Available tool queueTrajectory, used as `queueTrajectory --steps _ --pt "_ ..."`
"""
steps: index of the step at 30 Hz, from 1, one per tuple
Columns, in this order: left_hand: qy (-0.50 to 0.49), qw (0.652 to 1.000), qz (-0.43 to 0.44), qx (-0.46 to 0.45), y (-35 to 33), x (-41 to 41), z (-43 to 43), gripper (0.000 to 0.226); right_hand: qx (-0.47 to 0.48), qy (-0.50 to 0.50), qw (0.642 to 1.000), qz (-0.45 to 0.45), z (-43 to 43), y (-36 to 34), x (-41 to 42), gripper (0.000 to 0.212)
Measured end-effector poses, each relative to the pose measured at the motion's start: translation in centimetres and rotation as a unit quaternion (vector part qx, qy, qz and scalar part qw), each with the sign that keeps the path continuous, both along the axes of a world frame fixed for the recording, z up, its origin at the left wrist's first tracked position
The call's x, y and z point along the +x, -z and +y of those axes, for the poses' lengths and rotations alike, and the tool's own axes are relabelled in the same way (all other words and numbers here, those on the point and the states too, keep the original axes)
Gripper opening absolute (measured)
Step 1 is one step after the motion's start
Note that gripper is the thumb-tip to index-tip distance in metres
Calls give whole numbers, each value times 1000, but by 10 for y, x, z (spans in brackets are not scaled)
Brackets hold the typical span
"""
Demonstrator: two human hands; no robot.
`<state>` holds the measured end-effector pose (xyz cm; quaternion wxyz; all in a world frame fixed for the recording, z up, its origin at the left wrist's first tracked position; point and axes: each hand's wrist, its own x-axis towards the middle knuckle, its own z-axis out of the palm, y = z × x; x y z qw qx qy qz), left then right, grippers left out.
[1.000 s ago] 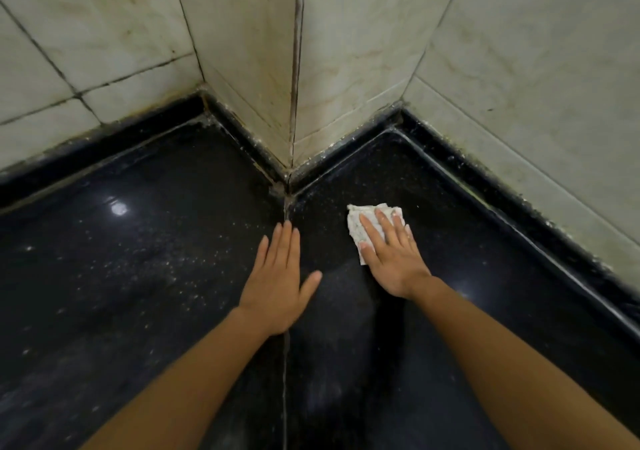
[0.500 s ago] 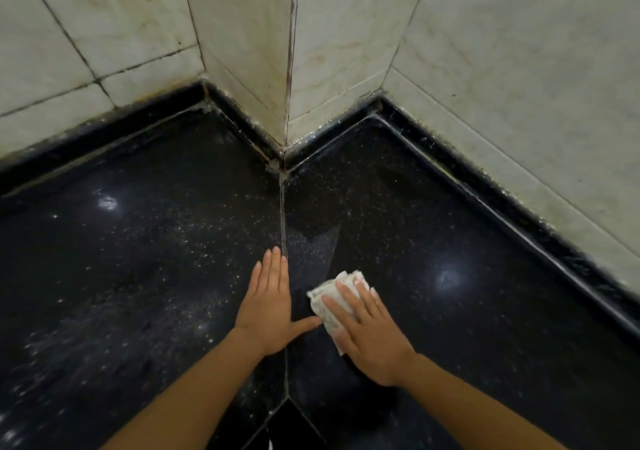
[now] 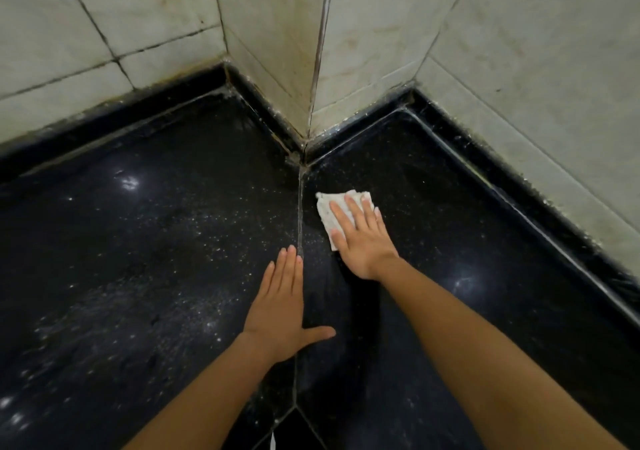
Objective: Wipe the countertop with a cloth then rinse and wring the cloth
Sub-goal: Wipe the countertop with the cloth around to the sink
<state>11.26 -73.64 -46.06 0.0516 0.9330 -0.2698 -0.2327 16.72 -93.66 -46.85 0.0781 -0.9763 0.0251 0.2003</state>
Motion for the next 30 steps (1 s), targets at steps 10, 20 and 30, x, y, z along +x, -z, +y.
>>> queueTrajectory --steps 10,20,30 --pt "-39 999 -22 -19 -5 -11 2 125 12 -99 995 -16 17 -2 -23 54" --pt "-39 998 32 -43 -12 -29 18 122 20 -285 958 -12 4 1 -125 54" --pt "-50 997 38 -32 -12 -30 17 127 18 -52 998 16 30 -5 -2 54"
